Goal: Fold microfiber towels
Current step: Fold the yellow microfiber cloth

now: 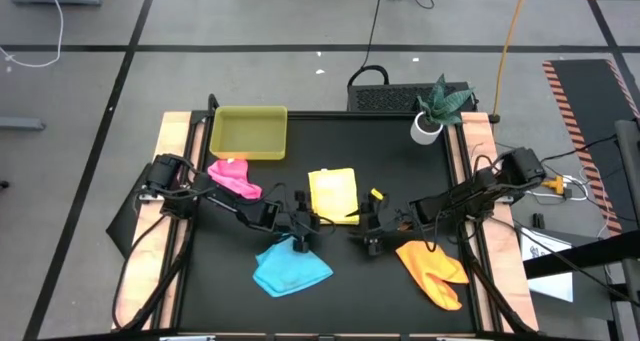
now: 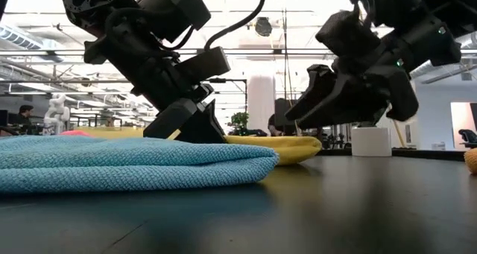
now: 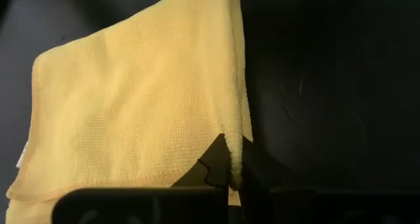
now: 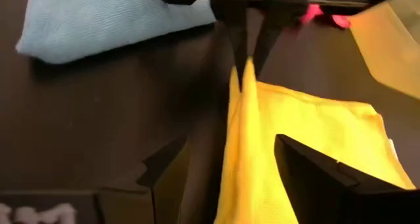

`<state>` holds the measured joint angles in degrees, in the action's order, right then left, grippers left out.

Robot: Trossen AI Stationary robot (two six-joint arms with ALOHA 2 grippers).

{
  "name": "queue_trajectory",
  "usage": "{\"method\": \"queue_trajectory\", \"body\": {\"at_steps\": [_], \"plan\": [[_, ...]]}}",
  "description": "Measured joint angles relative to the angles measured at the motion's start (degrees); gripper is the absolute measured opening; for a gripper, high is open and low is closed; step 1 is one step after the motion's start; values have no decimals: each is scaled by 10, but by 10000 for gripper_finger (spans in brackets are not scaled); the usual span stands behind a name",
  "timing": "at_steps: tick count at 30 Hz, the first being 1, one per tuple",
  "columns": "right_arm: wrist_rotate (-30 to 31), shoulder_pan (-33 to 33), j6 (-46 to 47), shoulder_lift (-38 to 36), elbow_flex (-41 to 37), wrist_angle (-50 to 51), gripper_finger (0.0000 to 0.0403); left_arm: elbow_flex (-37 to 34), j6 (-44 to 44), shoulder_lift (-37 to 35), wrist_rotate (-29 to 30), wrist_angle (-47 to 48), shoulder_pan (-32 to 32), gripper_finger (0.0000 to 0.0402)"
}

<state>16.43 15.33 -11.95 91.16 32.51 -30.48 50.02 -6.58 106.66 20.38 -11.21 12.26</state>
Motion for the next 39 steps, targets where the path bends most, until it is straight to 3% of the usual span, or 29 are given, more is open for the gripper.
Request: {"method": "queue_trajectory", "body": {"at_steps": [5,11,20,26,33,39], "plan": [[6,2,-63,60,39,-12,228,0,17,0,-35,-21,-9,6],[105,2,-146,130,110,53,219,0,43,0,-41,-26,-20,22],[106,3,-141,135,129,113,166,0,59,0,-41,-38,-22,9],[106,3,-142,135,129,116,96,0,83,-6,-41,-40,-22,38],[106,3,-116,135,128,121,12,0,14,-30,-59,-15,-20,102],[89,8,-94,129,127,129,12,0,7,-73,-39,-11,-36,187]]}}
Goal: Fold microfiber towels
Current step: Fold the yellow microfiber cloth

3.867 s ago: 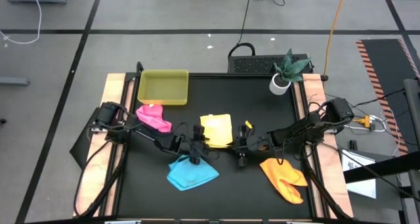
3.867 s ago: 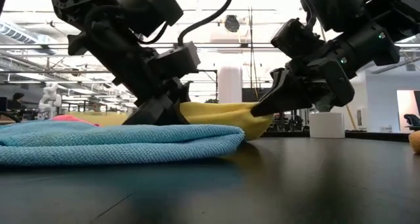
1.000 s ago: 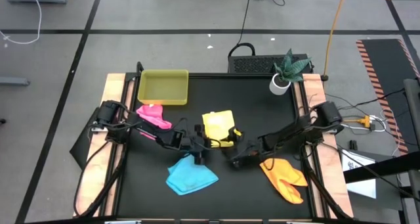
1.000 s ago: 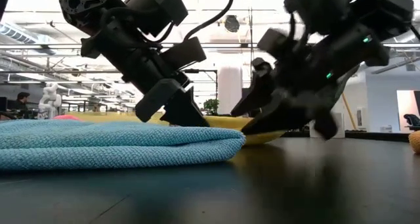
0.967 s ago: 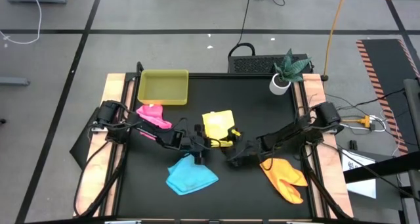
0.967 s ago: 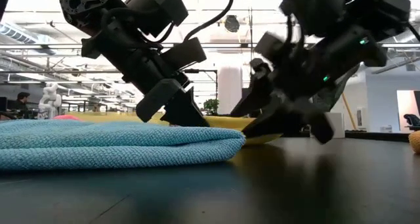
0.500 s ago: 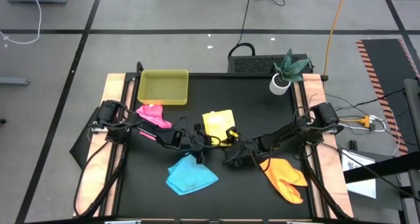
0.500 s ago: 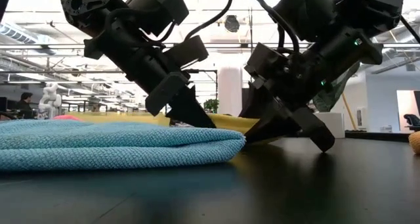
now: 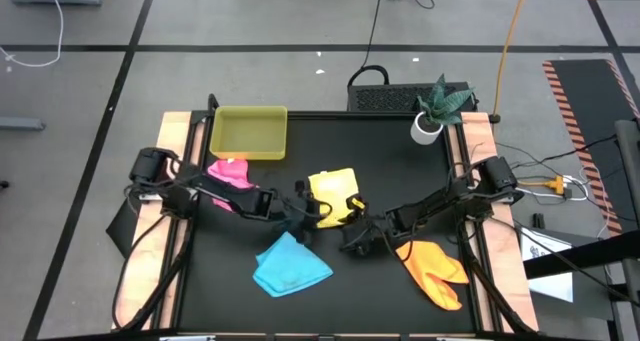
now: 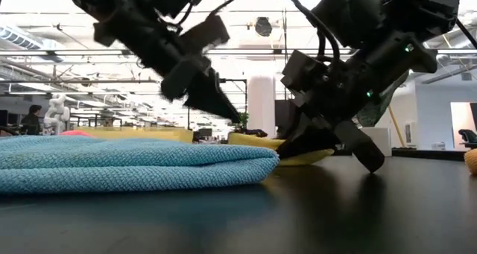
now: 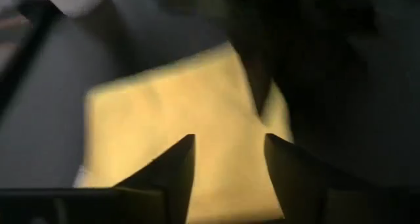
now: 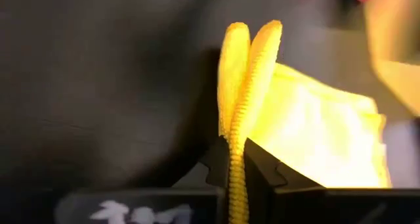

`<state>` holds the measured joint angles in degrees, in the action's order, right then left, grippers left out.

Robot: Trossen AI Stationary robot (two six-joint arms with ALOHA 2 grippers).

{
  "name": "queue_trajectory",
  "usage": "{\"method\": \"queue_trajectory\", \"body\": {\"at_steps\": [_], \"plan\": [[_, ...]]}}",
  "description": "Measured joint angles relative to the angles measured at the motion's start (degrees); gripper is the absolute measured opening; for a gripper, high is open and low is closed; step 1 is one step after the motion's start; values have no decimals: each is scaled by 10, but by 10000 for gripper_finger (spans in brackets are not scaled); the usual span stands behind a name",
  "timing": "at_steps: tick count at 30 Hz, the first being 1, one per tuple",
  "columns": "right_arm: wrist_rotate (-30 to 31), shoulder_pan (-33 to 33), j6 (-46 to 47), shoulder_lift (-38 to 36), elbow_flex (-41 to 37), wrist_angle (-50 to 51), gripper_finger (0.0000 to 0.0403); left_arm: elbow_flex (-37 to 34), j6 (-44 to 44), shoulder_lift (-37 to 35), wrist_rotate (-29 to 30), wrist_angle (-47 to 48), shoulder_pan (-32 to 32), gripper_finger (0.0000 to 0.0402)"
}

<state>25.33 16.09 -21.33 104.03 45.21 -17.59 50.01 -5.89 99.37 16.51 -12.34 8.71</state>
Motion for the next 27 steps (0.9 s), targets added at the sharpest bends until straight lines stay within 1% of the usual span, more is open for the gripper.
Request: {"method": "queue_trajectory", "body": {"at_steps": [2,5,7,9,11,12,14,16,18,23,27], "plan": [[-13,5,10,-12,-2,12,12,1,-3,-2,0,-8,-12,201],[-31,16,32,-31,-1,22,8,0,-4,2,-2,5,-35,202],[-31,24,44,-42,-1,24,5,1,4,17,-12,-1,-51,191],[-31,32,56,-55,-1,39,5,-2,15,28,-14,16,-63,175],[-32,39,70,-66,0,46,5,1,18,44,-17,0,-72,160],[-33,42,75,-71,0,52,6,-1,19,46,-20,12,-75,152],[-58,46,91,-84,0,63,6,1,19,64,-43,-12,-81,139],[-90,48,106,-98,-1,71,6,-2,19,72,-63,8,-83,128],[-120,50,121,-113,0,74,6,0,19,85,-76,-15,-83,120],[-158,37,144,-150,0,68,6,1,17,104,-79,-48,-75,114],[-227,0,166,-160,1,65,6,1,9,102,-77,-53,-69,113]]}}
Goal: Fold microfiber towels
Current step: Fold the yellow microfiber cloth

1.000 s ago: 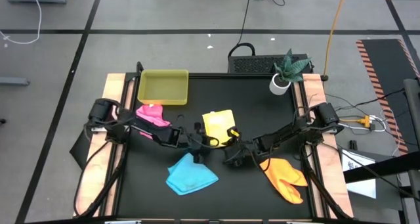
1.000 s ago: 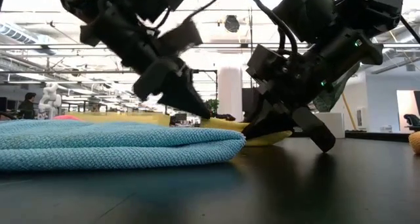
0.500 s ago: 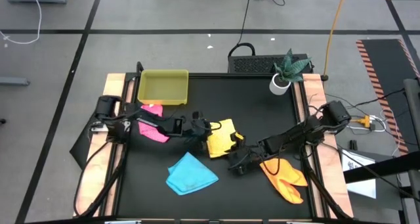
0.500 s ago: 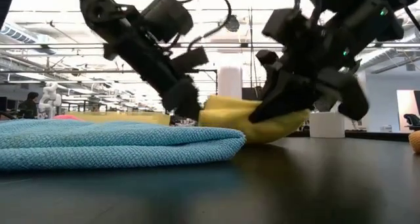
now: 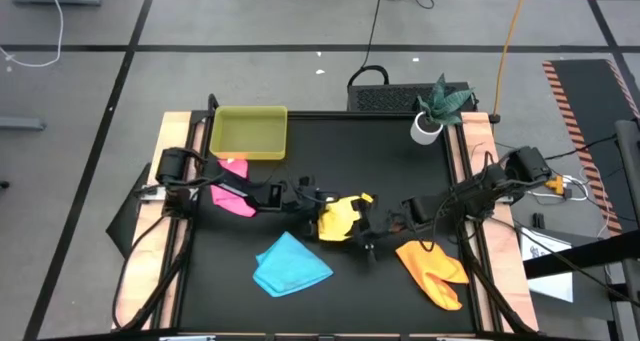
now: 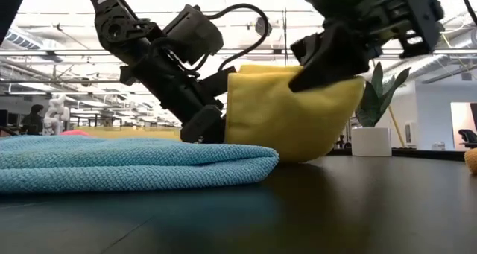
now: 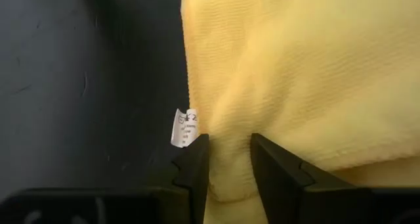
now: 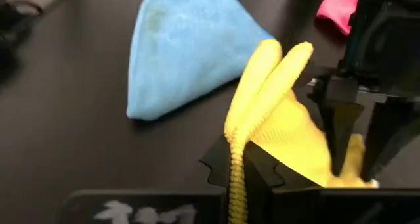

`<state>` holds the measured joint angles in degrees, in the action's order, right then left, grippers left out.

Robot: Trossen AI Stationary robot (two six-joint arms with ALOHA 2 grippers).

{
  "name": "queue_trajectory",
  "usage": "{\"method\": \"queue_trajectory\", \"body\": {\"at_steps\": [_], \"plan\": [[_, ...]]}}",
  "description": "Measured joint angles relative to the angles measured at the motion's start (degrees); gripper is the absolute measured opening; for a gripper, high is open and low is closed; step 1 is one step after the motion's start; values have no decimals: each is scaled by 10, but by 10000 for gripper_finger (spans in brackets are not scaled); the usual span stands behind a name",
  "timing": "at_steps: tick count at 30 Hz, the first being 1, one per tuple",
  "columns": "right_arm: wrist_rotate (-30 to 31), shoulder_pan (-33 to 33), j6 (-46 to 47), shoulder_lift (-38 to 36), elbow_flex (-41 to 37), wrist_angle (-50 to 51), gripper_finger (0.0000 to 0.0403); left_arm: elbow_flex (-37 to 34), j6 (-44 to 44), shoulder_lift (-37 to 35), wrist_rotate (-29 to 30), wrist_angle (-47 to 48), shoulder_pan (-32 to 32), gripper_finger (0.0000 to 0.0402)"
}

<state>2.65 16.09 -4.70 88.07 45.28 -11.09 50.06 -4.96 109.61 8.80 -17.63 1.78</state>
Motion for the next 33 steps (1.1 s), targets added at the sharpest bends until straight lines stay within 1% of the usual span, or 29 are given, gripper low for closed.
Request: {"method": "queue_trajectory", "body": {"at_steps": [2,4,6,8,9,11,14,18,20,21,24,27,33], "plan": [[-38,-20,14,0,0,9,6,-2,-1,-19,3,23,4,113],[-70,-39,26,0,0,21,6,1,-2,-35,8,27,7,113],[-104,-53,28,0,0,24,6,-3,-3,-62,18,69,10,113],[-140,-65,29,0,0,21,6,1,-3,-76,27,78,12,113],[-158,-71,29,0,1,24,6,0,0,-84,36,101,12,113],[-179,-82,29,0,4,21,6,-1,5,-86,50,113,10,113],[-195,-99,29,0,10,25,6,-1,15,-82,57,134,3,113],[-248,-125,24,0,10,14,6,-3,24,-54,58,124,1,113],[-262,-138,23,1,10,11,6,1,20,-34,54,80,1,113],[-272,-144,20,2,10,6,6,0,19,-26,46,75,1,113],[-319,-164,13,15,11,-16,6,0,11,-1,40,21,2,113],[-355,-182,13,44,19,-35,6,0,4,2,42,14,1,113],[-361,-211,24,114,50,-27,6,0,-17,-26,50,28,1,113]]}}
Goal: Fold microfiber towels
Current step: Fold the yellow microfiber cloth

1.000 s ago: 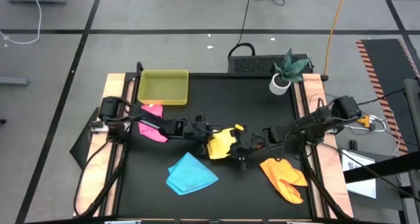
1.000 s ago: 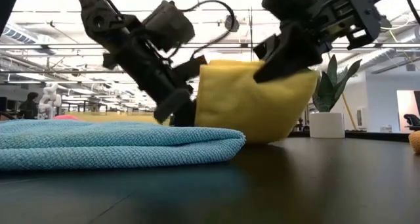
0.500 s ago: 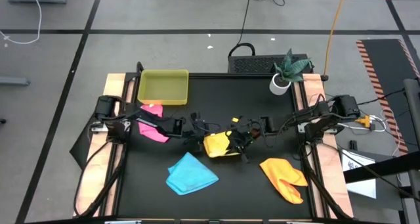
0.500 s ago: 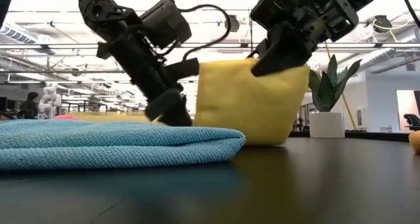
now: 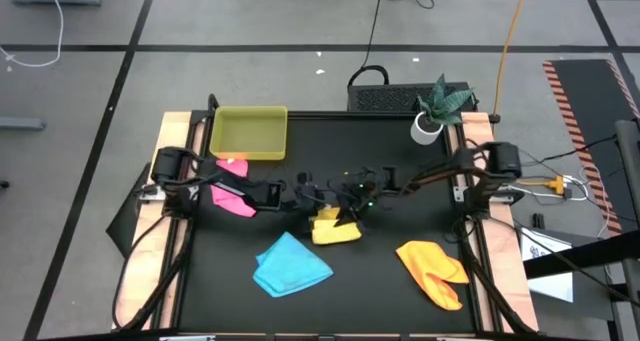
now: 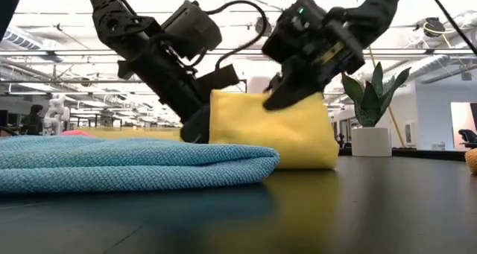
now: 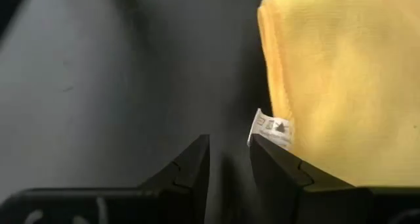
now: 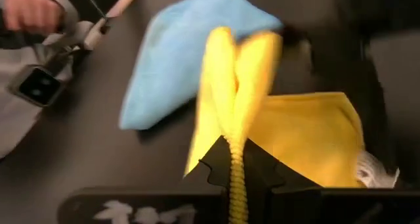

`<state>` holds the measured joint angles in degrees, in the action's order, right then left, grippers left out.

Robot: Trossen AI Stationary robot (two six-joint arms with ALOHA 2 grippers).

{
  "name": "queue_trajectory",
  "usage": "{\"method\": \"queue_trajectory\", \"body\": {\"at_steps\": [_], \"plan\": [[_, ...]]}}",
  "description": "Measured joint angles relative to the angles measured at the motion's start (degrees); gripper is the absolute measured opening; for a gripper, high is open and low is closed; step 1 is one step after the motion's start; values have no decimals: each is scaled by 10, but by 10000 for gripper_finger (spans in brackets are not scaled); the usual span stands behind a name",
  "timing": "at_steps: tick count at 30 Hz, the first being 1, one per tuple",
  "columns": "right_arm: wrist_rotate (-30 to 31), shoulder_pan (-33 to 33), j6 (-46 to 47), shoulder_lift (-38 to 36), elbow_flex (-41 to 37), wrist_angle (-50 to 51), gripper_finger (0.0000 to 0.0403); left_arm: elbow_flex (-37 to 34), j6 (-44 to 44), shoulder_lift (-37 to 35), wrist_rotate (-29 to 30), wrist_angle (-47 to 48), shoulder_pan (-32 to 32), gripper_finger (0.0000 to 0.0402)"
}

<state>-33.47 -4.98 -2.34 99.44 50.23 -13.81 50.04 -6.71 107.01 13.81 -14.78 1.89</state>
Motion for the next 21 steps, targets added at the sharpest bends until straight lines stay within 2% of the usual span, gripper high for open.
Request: {"method": "queue_trajectory", "body": {"at_steps": [9,21], "plan": [[3,-26,17,27,0,3,6,-1,17,-84,43,110,20,113],[4,-33,-1,70,0,-32,6,0,24,-113,35,104,78,113]]}}
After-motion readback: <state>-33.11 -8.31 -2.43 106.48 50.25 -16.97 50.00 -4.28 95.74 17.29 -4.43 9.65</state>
